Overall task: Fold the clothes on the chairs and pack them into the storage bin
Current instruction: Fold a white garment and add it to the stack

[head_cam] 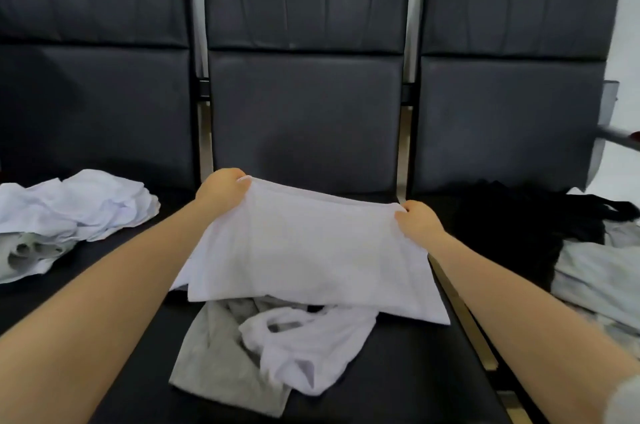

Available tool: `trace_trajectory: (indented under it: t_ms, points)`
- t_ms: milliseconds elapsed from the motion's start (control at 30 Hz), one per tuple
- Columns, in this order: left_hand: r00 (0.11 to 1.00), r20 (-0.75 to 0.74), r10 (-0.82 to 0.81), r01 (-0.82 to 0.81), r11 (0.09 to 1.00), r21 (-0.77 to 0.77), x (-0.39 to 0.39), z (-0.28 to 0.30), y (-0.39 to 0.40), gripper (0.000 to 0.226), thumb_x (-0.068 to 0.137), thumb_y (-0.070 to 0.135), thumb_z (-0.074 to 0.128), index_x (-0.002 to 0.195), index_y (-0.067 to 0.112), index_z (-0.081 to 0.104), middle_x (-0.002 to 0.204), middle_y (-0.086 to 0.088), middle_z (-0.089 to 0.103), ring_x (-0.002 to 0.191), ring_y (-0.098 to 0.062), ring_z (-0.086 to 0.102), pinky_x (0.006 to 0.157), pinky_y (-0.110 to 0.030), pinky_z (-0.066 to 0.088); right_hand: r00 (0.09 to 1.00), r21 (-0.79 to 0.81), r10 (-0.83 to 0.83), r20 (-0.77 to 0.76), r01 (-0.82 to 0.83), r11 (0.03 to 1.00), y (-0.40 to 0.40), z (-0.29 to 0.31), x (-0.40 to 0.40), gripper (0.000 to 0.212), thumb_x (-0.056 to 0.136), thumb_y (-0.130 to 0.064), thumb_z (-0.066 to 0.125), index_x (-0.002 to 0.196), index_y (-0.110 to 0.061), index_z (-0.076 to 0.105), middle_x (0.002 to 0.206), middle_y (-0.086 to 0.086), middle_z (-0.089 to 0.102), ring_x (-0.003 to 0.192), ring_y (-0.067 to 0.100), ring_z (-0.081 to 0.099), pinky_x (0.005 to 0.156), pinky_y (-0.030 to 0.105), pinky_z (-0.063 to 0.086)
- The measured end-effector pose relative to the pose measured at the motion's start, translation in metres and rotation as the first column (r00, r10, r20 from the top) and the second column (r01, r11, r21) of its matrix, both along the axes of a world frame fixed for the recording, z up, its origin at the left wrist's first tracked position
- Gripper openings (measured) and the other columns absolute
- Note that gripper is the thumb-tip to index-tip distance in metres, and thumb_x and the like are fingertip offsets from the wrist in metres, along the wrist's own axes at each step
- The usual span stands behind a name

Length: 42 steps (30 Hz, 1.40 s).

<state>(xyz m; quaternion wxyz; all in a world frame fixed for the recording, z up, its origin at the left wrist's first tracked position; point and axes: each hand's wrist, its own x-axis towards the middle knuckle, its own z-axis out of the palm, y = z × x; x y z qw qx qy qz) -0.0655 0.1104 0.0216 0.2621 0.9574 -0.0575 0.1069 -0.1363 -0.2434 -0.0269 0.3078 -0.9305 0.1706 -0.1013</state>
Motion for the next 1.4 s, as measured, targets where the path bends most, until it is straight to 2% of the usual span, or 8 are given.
trace_trajectory:
  t_ms: [200, 300, 433, 600, 833, 933, 1200, 1400]
  points:
    - [0.993, 0.032, 0.111, -0.114, 0.984, 0.14, 0.031, -0.044, -0.013, 0.02, 0.094, 0.018, 0.044, 0.1, 0.02, 0.063, 0.103, -0.008, 0.06, 0.092, -0.028, 0.056, 0.076, -0.041, 0.051, 0.994, -0.4, -0.006, -0.108, -0.038, 0.916, 0.005, -0.034, 0.029, 0.033, 0.094, -0.016, 0.048, 0.126, -0.021, 0.054, 0.125, 0.007, 0.053, 0.11, 0.025, 0.052, 0.09, 0.041, 0.051]
    - [0.996, 0.044, 0.077, -0.08, 0.995, 0.056, 0.029, -0.051, -0.016, 0.02, 0.092, 0.035, 0.051, 0.101, 0.022, 0.063, 0.103, -0.002, 0.064, 0.093, -0.025, 0.059, 0.079, -0.039, 0.052, 1.0, -0.332, -0.012, 0.005, 0.013, 0.943, 0.0, -0.045, 0.025, 0.03, 0.098, -0.022, 0.04, 0.121, -0.017, 0.059, 0.122, 0.011, 0.056, 0.109, 0.028, 0.053, 0.089, 0.043, 0.05]
    - [0.978, -0.173, 0.116, -0.122, 0.992, -0.026, 0.015, -0.045, -0.015, 0.044, 0.085, 0.043, 0.06, 0.121, 0.018, 0.059, 0.122, -0.004, 0.061, 0.109, -0.024, 0.056, 0.084, -0.032, 0.043, 0.997, -0.237, 0.074, -0.002, -0.072, 0.969, -0.004, -0.042, 0.009, 0.038, 0.094, -0.037, 0.051, 0.126, -0.016, 0.059, 0.127, 0.008, 0.053, 0.117, 0.027, 0.047, 0.094, 0.038, 0.043]
    - [0.876, -0.445, 0.185, -0.307, 0.927, -0.218, 0.002, -0.047, -0.003, 0.044, 0.08, 0.036, 0.07, 0.109, 0.005, 0.06, 0.106, -0.008, 0.06, 0.089, -0.026, 0.055, 0.075, -0.031, 0.042, 1.0, -0.189, 0.008, -0.011, -0.01, 0.982, 0.002, -0.04, -0.002, 0.05, 0.091, -0.035, 0.057, 0.134, -0.009, 0.052, 0.137, 0.013, 0.043, 0.129, 0.031, 0.035, 0.099, 0.038, 0.038]
    - [0.933, -0.348, 0.094, -0.323, 0.646, -0.691, 0.006, -0.05, -0.001, 0.01, 0.08, 0.023, 0.074, 0.084, 0.016, 0.067, 0.105, -0.005, 0.066, 0.096, -0.023, 0.062, 0.094, -0.036, 0.05, 0.993, -0.166, -0.105, 0.052, 0.112, 0.98, -0.006, -0.038, -0.001, 0.027, 0.095, -0.018, 0.042, 0.102, -0.007, 0.066, 0.11, 0.015, 0.059, 0.099, 0.033, 0.055, 0.079, 0.039, 0.049]
    - [0.95, -0.31, 0.034, -0.264, 0.617, -0.741, 0.013, -0.044, 0.0, 0.023, 0.079, 0.027, 0.073, 0.1, 0.017, 0.072, 0.107, -0.005, 0.069, 0.1, -0.022, 0.064, 0.097, -0.038, 0.049, 0.987, -0.13, -0.13, 0.093, 0.141, 0.981, -0.012, -0.04, 0.002, 0.025, 0.094, -0.017, 0.041, 0.091, -0.006, 0.063, 0.094, 0.012, 0.064, 0.08, 0.027, 0.056, 0.065, 0.032, 0.043]
    - [0.971, -0.15, 0.184, -0.236, 0.811, -0.536, 0.03, -0.063, 0.007, 0.021, 0.087, 0.015, 0.063, 0.106, 0.013, 0.07, 0.116, -0.005, 0.066, 0.11, -0.021, 0.059, 0.097, -0.028, 0.044, 0.952, 0.189, -0.224, 0.207, 0.185, 0.964, -0.013, -0.037, 0.008, 0.022, 0.091, -0.011, 0.051, 0.103, 0.0, 0.066, 0.101, 0.015, 0.066, 0.092, 0.028, 0.06, 0.075, 0.034, 0.045]
    - [0.957, -0.215, 0.193, -0.262, 0.893, -0.365, 0.009, -0.044, 0.0, 0.044, 0.087, 0.033, 0.065, 0.125, 0.013, 0.055, 0.129, -0.007, 0.056, 0.117, -0.026, 0.053, 0.099, -0.037, 0.044, 0.973, 0.231, -0.229, 0.025, 0.218, 0.948, -0.01, -0.018, -0.002, 0.05, 0.088, -0.027, 0.066, 0.129, -0.005, 0.049, 0.123, 0.013, 0.058, 0.107, 0.027, 0.056, 0.083, 0.031, 0.043]
